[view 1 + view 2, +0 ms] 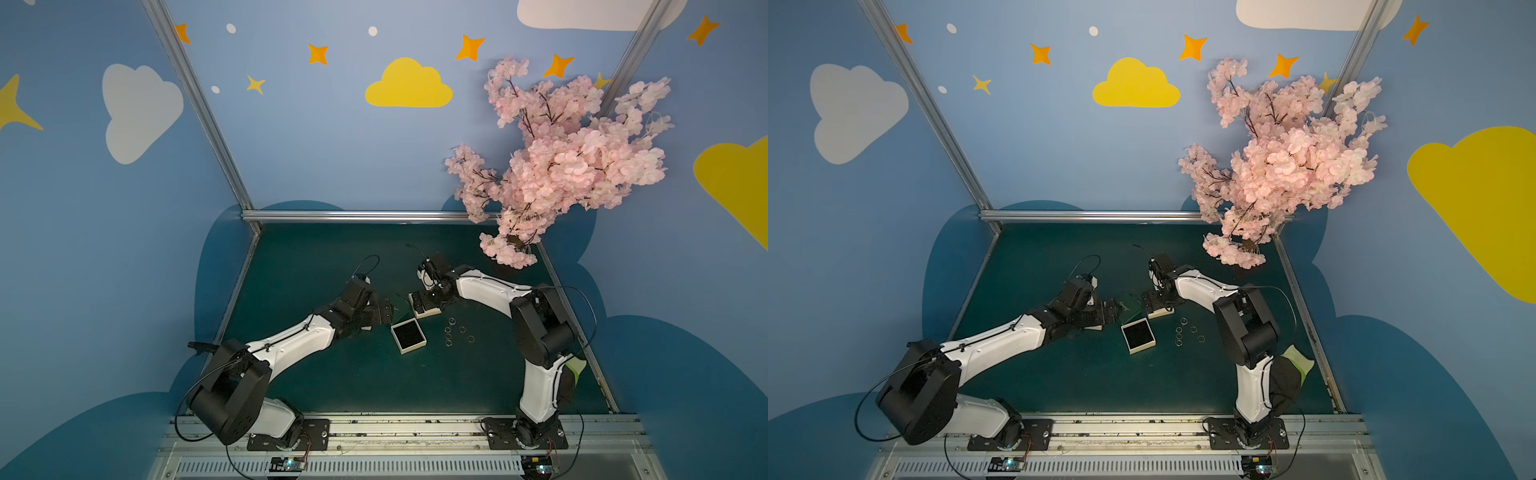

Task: Take the rings out of the lift-off lid box
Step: Pick up the lid from the center of the board.

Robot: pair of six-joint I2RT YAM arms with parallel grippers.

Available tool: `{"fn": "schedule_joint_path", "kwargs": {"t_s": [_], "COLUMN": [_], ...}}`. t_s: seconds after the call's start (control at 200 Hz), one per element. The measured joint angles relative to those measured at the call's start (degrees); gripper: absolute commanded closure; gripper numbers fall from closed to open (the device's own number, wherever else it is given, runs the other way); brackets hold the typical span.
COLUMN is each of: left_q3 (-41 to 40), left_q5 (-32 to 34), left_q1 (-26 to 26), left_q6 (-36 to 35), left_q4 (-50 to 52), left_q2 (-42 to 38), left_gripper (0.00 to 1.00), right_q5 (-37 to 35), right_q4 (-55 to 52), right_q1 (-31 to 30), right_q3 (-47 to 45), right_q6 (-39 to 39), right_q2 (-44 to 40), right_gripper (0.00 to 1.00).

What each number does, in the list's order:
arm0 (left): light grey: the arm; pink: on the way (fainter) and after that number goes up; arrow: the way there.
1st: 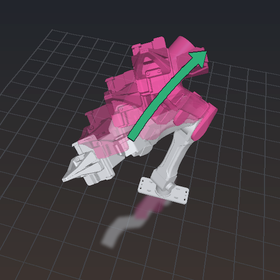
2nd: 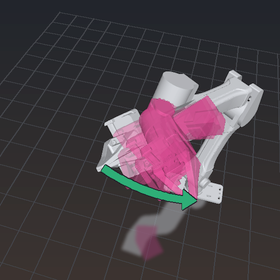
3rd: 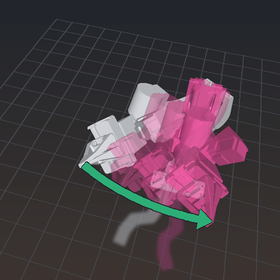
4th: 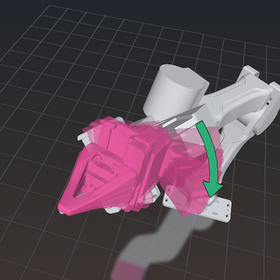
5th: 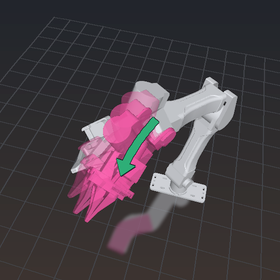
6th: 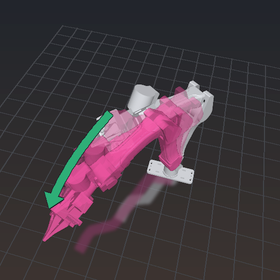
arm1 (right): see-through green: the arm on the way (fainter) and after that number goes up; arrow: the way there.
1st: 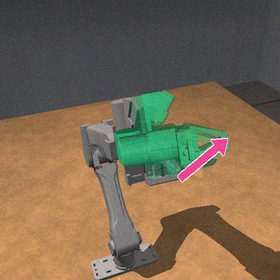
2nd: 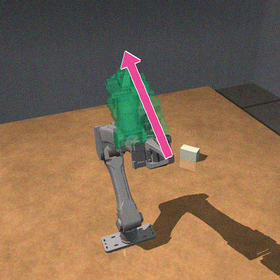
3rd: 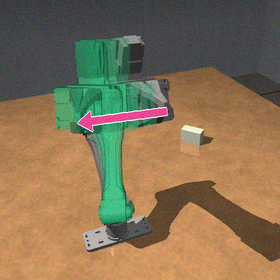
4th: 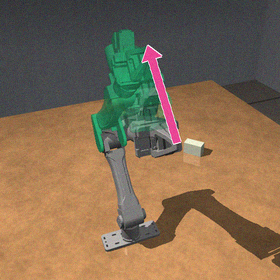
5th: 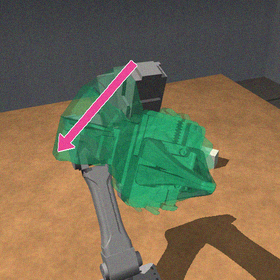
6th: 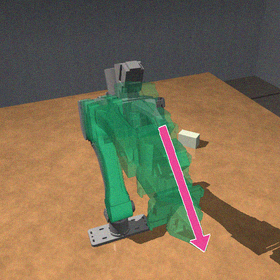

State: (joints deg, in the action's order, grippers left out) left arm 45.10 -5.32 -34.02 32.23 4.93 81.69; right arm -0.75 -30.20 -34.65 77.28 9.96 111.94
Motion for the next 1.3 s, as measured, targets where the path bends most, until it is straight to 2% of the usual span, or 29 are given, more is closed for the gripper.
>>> {"fn": "schedule_joint_path", "kwargs": {"t_s": [0.551, 1.297], "left_q3": [0.0, 0.0], "left_q5": [-0.46, -0.44], "left_q1": [0.26, 0.26], "left_q6": [0.17, 0.17], "left_q4": [0.0, 0.0], "left_q2": [0.42, 0.42], "left_gripper": [0.0, 0.0], "right_q5": [-3.76, -5.18], "right_q4": [-2.56, -3.13], "right_q1": [-1.36, -1.62], "right_q3": [3.23, 4.92], "right_q6": [0.28, 0.24], "right_q2": [1.62, 3.54], "right_gripper": [0.08, 0.08]}}
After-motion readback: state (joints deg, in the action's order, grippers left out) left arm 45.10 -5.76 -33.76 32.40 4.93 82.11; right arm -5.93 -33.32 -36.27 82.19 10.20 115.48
